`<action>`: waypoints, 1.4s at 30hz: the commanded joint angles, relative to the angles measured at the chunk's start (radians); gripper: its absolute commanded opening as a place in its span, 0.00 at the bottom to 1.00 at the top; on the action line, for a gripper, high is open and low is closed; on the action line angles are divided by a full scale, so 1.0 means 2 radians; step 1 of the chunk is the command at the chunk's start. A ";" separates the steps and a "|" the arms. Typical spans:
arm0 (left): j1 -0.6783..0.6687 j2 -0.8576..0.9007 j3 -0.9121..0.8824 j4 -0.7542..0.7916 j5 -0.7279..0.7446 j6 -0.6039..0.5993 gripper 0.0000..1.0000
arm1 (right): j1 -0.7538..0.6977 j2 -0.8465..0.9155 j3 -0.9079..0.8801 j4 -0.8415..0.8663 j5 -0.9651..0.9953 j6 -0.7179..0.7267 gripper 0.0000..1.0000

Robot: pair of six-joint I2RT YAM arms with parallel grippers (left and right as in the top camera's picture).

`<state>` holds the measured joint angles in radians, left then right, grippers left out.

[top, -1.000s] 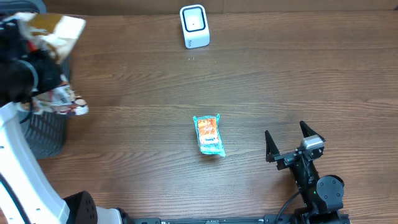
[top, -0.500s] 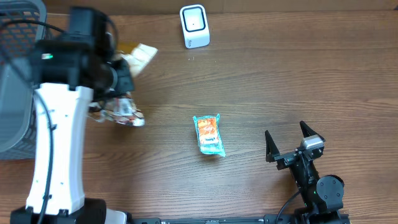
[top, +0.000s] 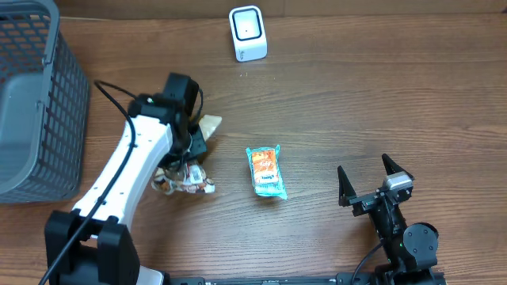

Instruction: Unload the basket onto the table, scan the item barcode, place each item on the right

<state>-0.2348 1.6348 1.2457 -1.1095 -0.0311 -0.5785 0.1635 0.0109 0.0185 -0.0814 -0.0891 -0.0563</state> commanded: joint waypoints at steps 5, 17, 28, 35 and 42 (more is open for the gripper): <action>-0.004 -0.003 -0.095 0.086 0.003 -0.012 0.14 | -0.002 -0.004 -0.005 0.002 0.004 -0.002 1.00; -0.007 -0.003 -0.140 0.139 0.003 0.036 0.55 | -0.002 -0.004 -0.005 0.002 0.004 -0.002 1.00; -0.007 -0.003 -0.140 0.132 -0.001 0.050 0.55 | -0.002 -0.004 -0.005 0.002 0.004 -0.002 1.00; -0.007 -0.003 -0.140 0.132 -0.013 0.069 0.61 | -0.002 -0.004 -0.005 0.002 0.004 -0.002 1.00; 0.000 -0.003 -0.101 0.105 -0.013 0.096 0.63 | -0.002 -0.004 -0.005 0.002 0.004 -0.002 1.00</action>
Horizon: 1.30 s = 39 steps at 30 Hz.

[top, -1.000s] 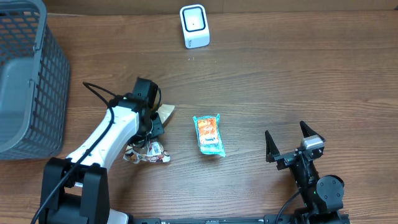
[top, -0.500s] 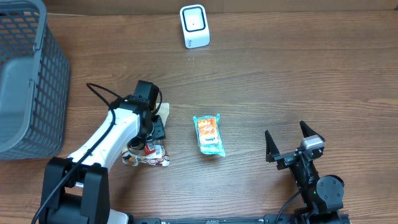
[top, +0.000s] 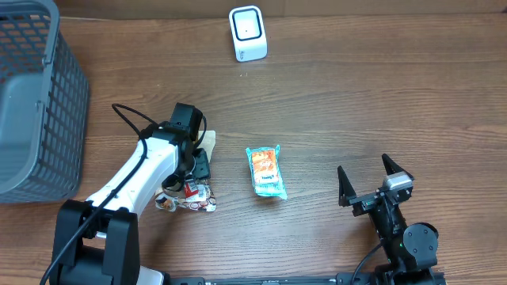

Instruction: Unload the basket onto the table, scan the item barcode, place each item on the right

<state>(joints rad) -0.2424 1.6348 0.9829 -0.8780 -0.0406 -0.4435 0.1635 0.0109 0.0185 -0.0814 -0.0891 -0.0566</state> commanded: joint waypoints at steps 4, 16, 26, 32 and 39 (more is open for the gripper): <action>0.010 -0.003 0.055 -0.040 -0.012 0.034 0.64 | -0.002 -0.004 -0.005 0.002 0.004 -0.002 1.00; 0.020 -0.002 0.035 -0.041 -0.023 0.031 0.53 | -0.002 -0.004 -0.005 0.002 0.004 -0.002 1.00; 0.020 -0.002 0.022 -0.036 -0.032 0.031 0.47 | -0.002 -0.004 -0.005 0.002 0.004 -0.002 1.00; 0.020 -0.002 -0.009 -0.003 -0.031 0.031 0.41 | -0.002 -0.004 -0.005 0.002 0.004 -0.002 1.00; 0.020 -0.002 -0.015 0.008 -0.033 0.056 0.30 | -0.002 -0.004 -0.005 0.002 0.004 -0.002 1.00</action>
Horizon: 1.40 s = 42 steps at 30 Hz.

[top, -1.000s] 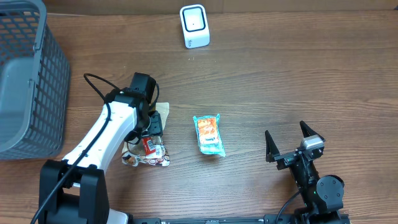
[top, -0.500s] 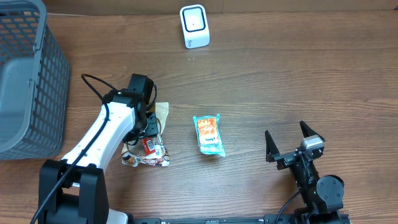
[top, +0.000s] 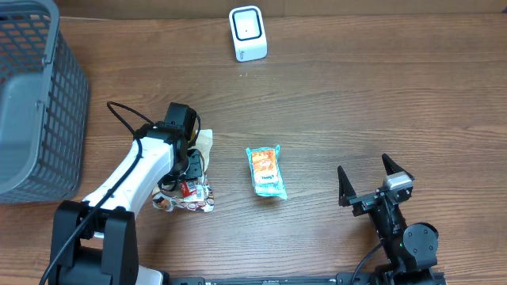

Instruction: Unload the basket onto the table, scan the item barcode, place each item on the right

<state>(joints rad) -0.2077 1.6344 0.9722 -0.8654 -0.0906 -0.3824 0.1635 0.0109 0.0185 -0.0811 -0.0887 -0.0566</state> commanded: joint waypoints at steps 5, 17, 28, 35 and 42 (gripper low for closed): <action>0.002 -0.002 -0.008 -0.002 -0.008 0.068 0.26 | -0.002 -0.004 -0.005 0.002 0.004 -0.002 1.00; 0.002 -0.003 0.021 -0.064 -0.053 0.089 0.18 | -0.002 -0.004 -0.005 0.002 0.004 -0.002 1.00; 0.002 -0.002 0.011 -0.051 -0.032 0.083 0.25 | -0.002 -0.004 -0.005 0.002 0.004 -0.002 1.00; 0.002 -0.002 0.005 -0.039 -0.021 0.083 0.25 | -0.002 -0.004 -0.005 0.002 0.004 -0.002 1.00; 0.002 -0.002 -0.038 0.002 -0.020 0.083 0.27 | -0.002 -0.004 -0.005 0.002 0.004 -0.002 1.00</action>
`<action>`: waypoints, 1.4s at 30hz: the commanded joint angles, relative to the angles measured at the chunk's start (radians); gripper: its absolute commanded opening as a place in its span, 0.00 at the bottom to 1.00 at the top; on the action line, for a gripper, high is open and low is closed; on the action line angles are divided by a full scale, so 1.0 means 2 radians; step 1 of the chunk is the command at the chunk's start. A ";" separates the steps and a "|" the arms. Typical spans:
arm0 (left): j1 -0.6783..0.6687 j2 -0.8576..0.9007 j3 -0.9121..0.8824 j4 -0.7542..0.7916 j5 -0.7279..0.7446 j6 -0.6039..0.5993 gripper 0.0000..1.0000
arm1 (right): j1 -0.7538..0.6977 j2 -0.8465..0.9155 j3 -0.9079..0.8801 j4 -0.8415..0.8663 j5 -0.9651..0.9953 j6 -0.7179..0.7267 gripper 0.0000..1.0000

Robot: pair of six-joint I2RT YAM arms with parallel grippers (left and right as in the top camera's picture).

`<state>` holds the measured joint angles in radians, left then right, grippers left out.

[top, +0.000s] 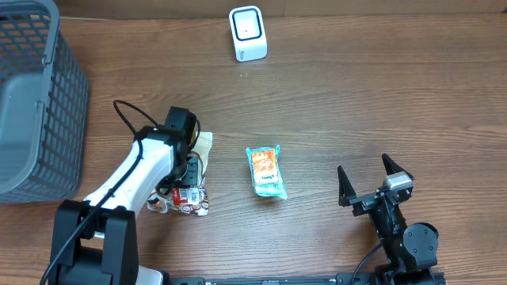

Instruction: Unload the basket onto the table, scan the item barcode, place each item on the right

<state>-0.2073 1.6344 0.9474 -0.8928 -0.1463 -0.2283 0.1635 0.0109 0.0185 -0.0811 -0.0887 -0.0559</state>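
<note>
My left gripper [191, 169] is down on a crinkled snack packet [184, 199] at the table's left middle, and appears shut on it. The wrist hides its fingertips. The packet's cream end [205, 143] sticks out past the gripper towards the back, and its colourful end lies towards the front. A white barcode scanner [247, 32] stands at the back centre, well away from the packet. A second packet, teal and orange [265, 171], lies flat at the table's middle. My right gripper [368, 179] rests open at the front right, holding nothing.
A grey mesh basket [36, 95] fills the far left, close to my left arm. The left arm's black cable loops up beside its wrist. Bare wooden table lies between the packets and the scanner.
The left gripper has shifted slightly towards the front, and the packet's colourful end has slid a little left with it. The right arm, teal packet and scanner have not moved.
At first my left gripper was further back and higher with the crinkled packet under it. Then gripper and packet were nearer the front, lower on the table. They stayed there with small shifts. The right gripper stayed open and still throughout.
</note>
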 commanded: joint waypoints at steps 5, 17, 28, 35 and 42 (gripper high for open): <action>0.002 -0.002 -0.032 0.037 0.019 0.005 0.27 | -0.002 -0.004 -0.005 0.002 0.004 -0.002 1.00; 0.002 -0.002 -0.032 0.084 0.072 -0.024 0.29 | -0.002 -0.004 -0.005 0.002 0.004 -0.002 1.00; 0.002 -0.003 0.027 0.025 0.060 -0.019 0.47 | -0.002 -0.004 -0.005 0.002 0.004 -0.002 1.00; 0.002 -0.003 0.101 -0.047 0.029 -0.019 0.55 | -0.002 -0.004 -0.005 0.002 0.004 -0.002 1.00; 0.009 -0.004 0.216 -0.090 0.029 -0.037 0.67 | -0.002 -0.004 -0.005 0.002 0.004 -0.002 1.00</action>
<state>-0.2066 1.6234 1.2675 -1.0588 -0.0731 -0.2646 0.1635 0.0113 0.0185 -0.0803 -0.0887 -0.0563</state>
